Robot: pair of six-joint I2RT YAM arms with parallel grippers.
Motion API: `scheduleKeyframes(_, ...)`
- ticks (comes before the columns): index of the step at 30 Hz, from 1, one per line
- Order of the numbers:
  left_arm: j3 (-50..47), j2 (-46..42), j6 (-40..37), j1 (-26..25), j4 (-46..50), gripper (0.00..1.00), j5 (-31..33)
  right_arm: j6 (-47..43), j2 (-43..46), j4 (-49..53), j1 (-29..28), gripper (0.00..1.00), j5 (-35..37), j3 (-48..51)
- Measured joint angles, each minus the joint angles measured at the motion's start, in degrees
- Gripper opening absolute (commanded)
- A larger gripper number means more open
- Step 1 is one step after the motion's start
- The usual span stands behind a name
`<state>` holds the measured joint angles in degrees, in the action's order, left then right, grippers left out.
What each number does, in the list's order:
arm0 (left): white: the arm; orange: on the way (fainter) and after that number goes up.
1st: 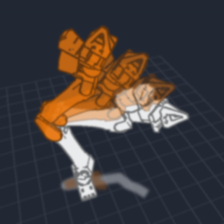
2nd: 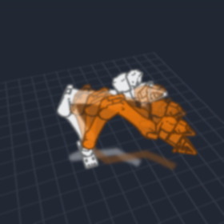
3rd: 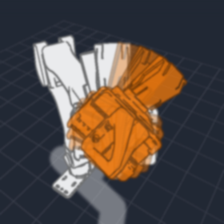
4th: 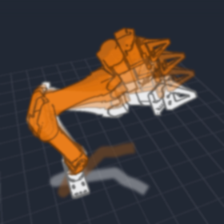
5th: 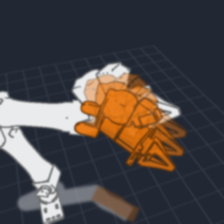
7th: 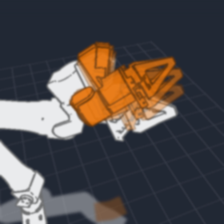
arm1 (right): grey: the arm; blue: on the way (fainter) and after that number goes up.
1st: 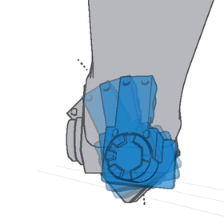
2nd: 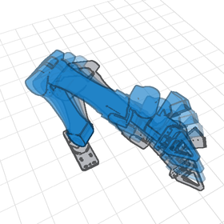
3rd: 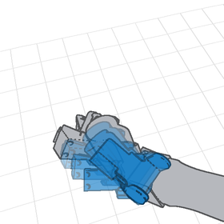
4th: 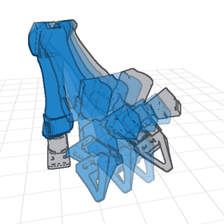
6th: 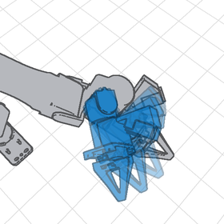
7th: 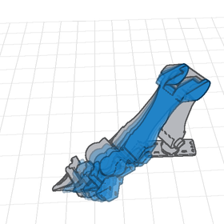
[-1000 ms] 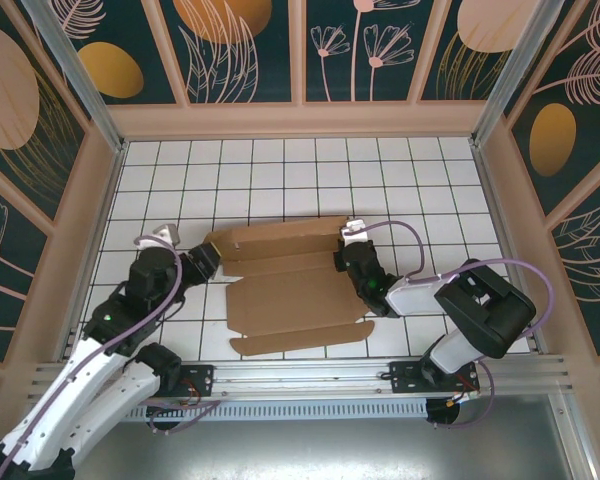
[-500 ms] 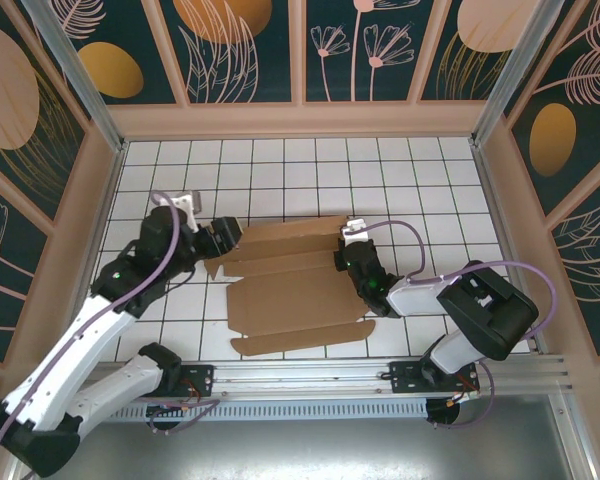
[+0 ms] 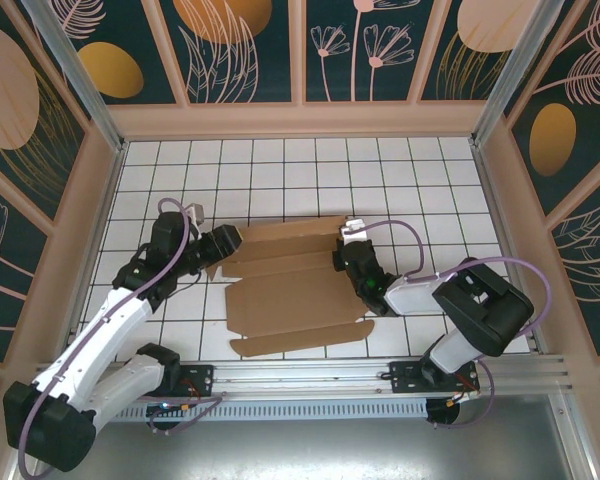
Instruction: Fold the paper box
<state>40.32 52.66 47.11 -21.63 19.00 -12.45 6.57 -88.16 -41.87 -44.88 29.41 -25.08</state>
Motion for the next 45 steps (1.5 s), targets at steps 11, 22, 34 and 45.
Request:
scheduleKeyframes(11,-6.93,1.14,2.54,0.66,-12.81,0.56,-2.69,0.87,-0.15,-0.74,-0.28,0.0,-1.88,0.0)
scheduleKeyframes(22,-14.27,-1.2,7.32,0.74,-25.35,0.3,-5.16,3.26,-0.13,-0.94,-0.28,0.0,-3.39,0.02)
scheduleKeyframes(34,-23.91,-1.46,13.66,0.74,-45.97,0.16,-5.42,6.67,-0.13,-1.09,-0.15,0.0,-4.42,0.02)
scheduleKeyframes(45,-22.97,-5.84,8.37,0.98,-36.85,0.56,1.33,7.5,1.14,3.65,0.22,0.0,-3.3,-1.2)
